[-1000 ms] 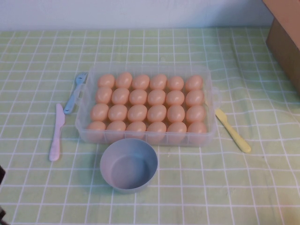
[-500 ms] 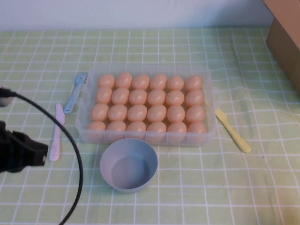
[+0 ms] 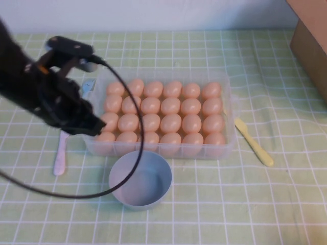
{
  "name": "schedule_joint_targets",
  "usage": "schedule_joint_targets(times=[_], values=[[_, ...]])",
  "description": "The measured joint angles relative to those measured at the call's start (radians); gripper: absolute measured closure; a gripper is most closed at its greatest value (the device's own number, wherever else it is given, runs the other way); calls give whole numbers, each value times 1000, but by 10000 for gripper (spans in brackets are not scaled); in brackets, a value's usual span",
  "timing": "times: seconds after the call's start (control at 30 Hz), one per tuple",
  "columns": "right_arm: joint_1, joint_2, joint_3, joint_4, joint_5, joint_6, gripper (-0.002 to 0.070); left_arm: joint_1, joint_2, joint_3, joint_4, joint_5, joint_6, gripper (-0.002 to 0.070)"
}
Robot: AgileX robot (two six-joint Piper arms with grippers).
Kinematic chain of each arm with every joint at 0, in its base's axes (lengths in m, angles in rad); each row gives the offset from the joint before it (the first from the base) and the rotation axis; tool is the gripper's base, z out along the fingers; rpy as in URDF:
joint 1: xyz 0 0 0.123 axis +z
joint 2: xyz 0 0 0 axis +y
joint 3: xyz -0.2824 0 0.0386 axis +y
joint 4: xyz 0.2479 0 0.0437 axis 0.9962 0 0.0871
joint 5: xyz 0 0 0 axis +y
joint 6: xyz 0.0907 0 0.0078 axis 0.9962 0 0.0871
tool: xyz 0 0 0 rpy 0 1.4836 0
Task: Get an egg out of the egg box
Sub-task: Pick up the egg from the plastic box
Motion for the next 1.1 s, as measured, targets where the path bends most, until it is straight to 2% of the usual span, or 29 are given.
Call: schedule_joint_targets(times=[0.23,0.4,0.57,0.9,1.1], values=[[0,0,0,0,0,0,694,-71,207,-220,54,82,-5,680],[0,0,0,0,0,0,694,-75,309,-325,111,168,-6,680],[0,0,0,0,0,0,694,-75,361,-340,183,176,-19,680],[0,0,0,0,0,0,694,-75,410,-344,209,175,-50,680],[0,0,0,0,0,0,694,-75,423,-344,251,70,-50,680]])
